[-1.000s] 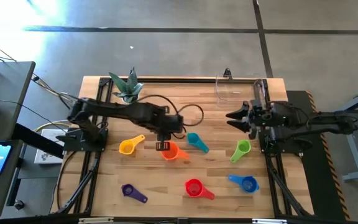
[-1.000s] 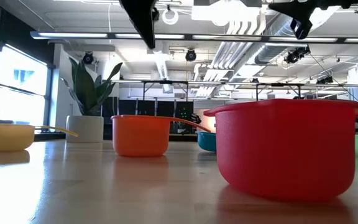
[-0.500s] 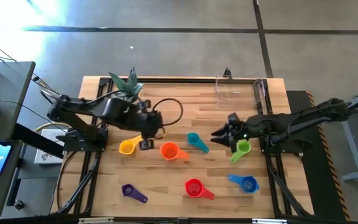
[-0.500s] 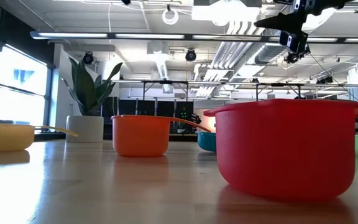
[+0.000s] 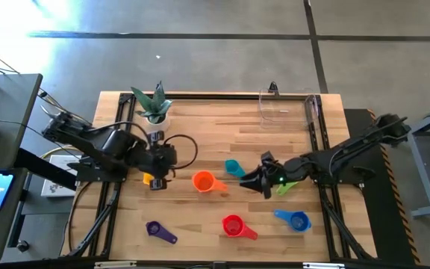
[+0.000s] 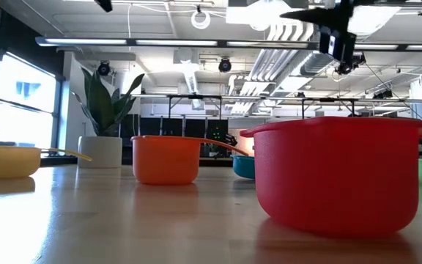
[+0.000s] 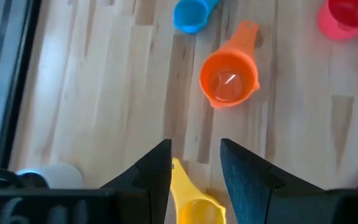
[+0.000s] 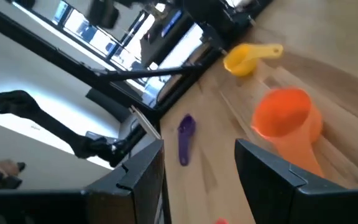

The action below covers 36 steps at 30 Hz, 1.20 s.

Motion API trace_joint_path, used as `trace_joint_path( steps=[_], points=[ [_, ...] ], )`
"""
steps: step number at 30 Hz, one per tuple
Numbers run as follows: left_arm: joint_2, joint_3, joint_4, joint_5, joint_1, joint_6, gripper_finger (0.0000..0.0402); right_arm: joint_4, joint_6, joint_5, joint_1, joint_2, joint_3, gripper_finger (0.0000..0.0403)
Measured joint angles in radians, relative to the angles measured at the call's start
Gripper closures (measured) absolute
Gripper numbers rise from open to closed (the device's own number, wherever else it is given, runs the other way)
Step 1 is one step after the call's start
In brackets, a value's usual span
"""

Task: Nest measuring cups in basket
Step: Stack the red measuring cup on top of the orange measuring cup

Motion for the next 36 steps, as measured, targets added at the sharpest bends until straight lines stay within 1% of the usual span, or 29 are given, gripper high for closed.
trace_joint_path(
  steps=[3, 6, 9, 13, 17, 20, 24, 27, 33, 36],
  points=[
    [-0.055, -0.082, 0.065, 0.000, -0.015, -0.032, 0.0273, 0.002, -0.064, 0.009, 0.007, 0.045, 0.084, 0.0215],
    [-0.103, -0.154, 0.141, 0.000, -0.027, -0.042, 0.0273, -0.058, -0.131, 0.005, 0.007, 0.091, 0.186, 0.0215],
    [-0.136, -0.210, 0.180, 0.000, -0.035, -0.042, 0.0273, -0.220, -0.155, -0.001, 0.005, 0.130, 0.292, 0.0215],
    [-0.165, -0.255, 0.179, -0.002, -0.035, -0.062, 0.0273, -0.509, -0.147, -0.007, 0.007, 0.197, 0.428, 0.0215],
    [-0.194, -0.293, 0.183, -0.004, -0.035, -0.092, 0.0273, -0.674, -0.149, -0.064, 0.011, 0.273, 0.530, 0.0215],
    [-0.201, -0.308, 0.177, -0.004, -0.035, -0.102, 0.0273, -0.711, -0.148, -0.109, 0.011, 0.328, 0.563, 0.0215],
    [-0.200, -0.311, 0.182, -0.004, -0.035, -0.102, 0.0273, -0.706, -0.140, -0.190, 0.012, 0.392, 0.564, 0.0215],
    [-0.200, -0.311, 0.183, -0.008, -0.035, -0.101, 0.0273, -0.705, -0.130, -0.222, 0.020, 0.440, 0.564, 0.0215],
    [-0.200, -0.311, 0.185, -0.012, -0.035, -0.100, 0.0273, -0.699, -0.199, -0.221, 0.056, 0.512, 0.579, 0.0215],
    [-0.200, -0.311, 0.185, -0.013, -0.035, -0.100, 0.0273, -0.696, -0.246, -0.200, 0.081, 0.531, 0.579, 0.0215]
  ],
)
